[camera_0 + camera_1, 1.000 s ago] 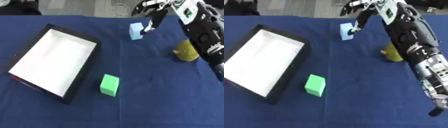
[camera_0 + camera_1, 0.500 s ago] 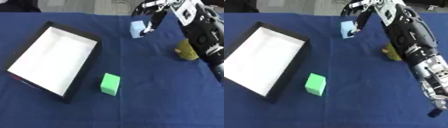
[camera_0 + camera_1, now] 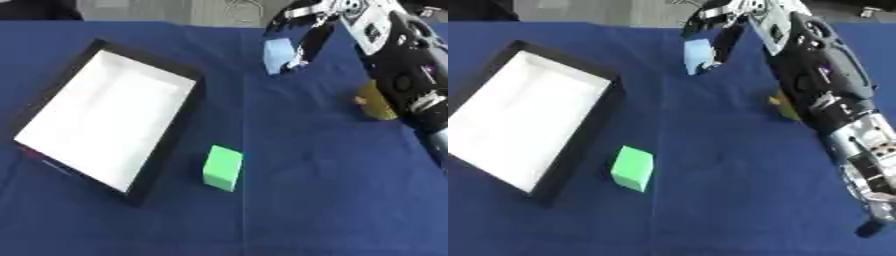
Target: Pick up objects on the table and place them in the box.
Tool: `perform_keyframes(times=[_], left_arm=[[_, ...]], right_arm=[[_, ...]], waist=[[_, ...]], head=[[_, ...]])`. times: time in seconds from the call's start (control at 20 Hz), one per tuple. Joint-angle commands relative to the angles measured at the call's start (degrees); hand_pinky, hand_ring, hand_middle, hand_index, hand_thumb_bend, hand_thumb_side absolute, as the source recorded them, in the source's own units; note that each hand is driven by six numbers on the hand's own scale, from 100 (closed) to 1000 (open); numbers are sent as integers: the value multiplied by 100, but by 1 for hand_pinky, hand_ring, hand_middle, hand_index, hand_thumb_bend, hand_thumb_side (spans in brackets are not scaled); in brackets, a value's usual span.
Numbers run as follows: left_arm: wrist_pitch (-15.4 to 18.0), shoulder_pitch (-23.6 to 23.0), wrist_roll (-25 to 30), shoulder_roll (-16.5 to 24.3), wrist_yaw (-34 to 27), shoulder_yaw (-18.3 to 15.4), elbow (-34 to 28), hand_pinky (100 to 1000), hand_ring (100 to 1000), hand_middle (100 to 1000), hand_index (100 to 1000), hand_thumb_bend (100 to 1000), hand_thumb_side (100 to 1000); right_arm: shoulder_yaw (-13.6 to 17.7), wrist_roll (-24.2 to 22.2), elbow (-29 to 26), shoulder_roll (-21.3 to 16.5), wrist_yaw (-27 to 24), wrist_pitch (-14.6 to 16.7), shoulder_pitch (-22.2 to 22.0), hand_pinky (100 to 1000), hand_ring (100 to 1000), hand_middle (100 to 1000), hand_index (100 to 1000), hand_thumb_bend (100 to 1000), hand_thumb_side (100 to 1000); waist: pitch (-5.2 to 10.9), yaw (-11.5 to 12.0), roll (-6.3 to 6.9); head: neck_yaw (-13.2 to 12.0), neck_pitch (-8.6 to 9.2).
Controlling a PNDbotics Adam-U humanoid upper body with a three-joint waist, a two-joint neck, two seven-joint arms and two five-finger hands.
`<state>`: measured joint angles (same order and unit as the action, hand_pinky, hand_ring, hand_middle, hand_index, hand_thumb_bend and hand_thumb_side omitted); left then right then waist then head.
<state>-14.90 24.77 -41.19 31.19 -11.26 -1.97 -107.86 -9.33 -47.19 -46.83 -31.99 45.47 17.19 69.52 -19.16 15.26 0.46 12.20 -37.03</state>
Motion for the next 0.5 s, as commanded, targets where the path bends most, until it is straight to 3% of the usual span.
perform_keyframes(times=[0.05, 0.5], left_arm=[[8, 55, -12, 108, -8, -83, -115, 652, 788, 871, 896, 632, 615], [5, 50, 3, 109, 4, -83, -124, 652, 789, 871, 892, 627, 618]], right_arm=[[83, 117, -10, -93, 60, -34, 103, 934, 920, 854, 889, 474, 269], [123, 442, 14, -106, 90, -175, 104, 921, 898, 793, 869, 417, 249]], waist=[[13, 16, -66], [-60, 42, -70]], head=[[24, 96], [58, 148]])
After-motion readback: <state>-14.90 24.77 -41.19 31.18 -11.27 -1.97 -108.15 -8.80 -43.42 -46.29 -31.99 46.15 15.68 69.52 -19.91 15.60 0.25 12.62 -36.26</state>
